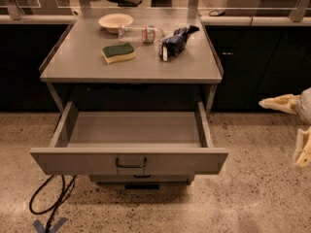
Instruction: Close top drawer
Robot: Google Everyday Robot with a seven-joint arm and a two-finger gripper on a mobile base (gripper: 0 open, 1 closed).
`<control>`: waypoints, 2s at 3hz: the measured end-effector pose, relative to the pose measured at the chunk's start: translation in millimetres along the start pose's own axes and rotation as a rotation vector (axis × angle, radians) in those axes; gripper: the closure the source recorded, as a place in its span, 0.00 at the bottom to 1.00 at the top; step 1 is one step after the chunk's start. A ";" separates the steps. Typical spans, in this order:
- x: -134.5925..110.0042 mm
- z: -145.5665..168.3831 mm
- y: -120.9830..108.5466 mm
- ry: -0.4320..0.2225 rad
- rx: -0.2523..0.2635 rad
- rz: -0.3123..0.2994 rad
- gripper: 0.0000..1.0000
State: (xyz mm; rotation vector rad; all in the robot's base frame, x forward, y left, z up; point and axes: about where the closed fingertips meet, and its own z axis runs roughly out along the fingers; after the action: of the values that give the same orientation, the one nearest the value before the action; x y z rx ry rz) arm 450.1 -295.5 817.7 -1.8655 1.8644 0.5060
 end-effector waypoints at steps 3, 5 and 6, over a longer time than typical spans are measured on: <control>9.5 -8.3 15.1 -0.002 0.078 0.049 0.00; 43.7 13.2 69.8 0.114 0.184 0.163 0.00; 48.7 14.9 67.6 0.113 0.158 0.174 0.00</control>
Offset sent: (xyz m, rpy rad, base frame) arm 0.0013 -0.0081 -0.0059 0.0809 0.0286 -0.0234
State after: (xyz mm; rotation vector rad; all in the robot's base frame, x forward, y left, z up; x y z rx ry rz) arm 384.3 -326.6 774.4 -1.6696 2.0876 0.3041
